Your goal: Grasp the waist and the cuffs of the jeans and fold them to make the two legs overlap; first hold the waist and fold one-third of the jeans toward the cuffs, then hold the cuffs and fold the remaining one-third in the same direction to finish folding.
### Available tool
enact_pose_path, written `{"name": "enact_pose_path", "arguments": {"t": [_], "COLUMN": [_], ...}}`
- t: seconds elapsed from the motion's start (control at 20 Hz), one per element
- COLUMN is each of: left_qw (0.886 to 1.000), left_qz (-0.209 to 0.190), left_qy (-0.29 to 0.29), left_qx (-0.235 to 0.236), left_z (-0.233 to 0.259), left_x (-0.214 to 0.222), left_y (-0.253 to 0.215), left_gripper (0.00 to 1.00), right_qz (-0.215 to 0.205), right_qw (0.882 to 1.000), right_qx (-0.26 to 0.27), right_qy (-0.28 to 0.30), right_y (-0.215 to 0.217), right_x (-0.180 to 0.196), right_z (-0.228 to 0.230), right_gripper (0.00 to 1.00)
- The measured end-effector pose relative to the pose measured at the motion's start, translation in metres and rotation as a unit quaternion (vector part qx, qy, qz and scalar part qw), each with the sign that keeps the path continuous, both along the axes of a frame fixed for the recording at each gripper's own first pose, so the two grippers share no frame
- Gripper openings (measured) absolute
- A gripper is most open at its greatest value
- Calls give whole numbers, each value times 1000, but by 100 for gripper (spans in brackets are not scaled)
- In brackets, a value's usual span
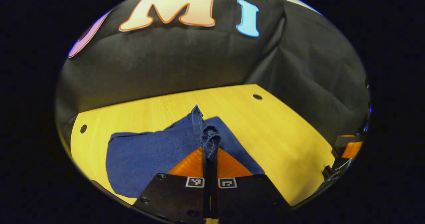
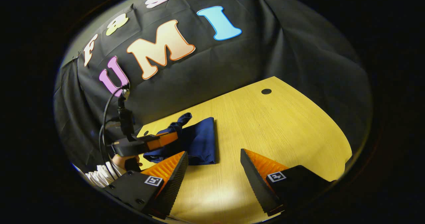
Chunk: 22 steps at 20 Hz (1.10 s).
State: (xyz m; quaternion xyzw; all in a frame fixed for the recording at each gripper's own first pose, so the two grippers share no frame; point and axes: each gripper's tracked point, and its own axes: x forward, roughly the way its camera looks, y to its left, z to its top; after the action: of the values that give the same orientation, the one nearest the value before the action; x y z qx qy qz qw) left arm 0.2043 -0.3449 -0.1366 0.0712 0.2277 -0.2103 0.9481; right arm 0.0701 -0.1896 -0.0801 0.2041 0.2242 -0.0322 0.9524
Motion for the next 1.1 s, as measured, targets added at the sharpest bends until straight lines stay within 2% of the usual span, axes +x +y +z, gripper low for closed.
{"name": "enact_pose_path", "arguments": {"t": [0.15,0.25,0.4,0.45,0.55,0.65,0.9,1.1], "left_qw": [999,999,999,999,997,995,988,983], "left_qz": [-17,-30,-23,-17,5,39,101,139], "left_qy": [13,9,-11,-20,-40,-57,-110,-112], "left_qx": [38,33,-19,-41,-72,-78,-38,-48], "left_z": [-27,-36,-11,1,26,41,62,61], "left_x": [-12,-20,-36,-46,-60,-78,-113,-136], "left_y": [-12,-25,-40,-38,-21,9,86,119], "left_gripper": [11,29,95,100,98,96,95,95], "right_qz": [-2,-1,11,16,28,40,66,72], "right_qw": [1000,1000,999,999,999,998,995,993], "right_qx": [-4,-12,-31,-35,-42,-50,-55,-73], "right_qy": [1,5,9,6,2,-5,-46,-52], "right_y": [-4,-5,0,4,15,28,61,70], "right_x": [-6,-8,-11,-11,-12,-11,-1,-4], "right_z": [2,1,6,9,14,20,44,48], "right_gripper": [98,98,98,98,98,98,98,98]}}
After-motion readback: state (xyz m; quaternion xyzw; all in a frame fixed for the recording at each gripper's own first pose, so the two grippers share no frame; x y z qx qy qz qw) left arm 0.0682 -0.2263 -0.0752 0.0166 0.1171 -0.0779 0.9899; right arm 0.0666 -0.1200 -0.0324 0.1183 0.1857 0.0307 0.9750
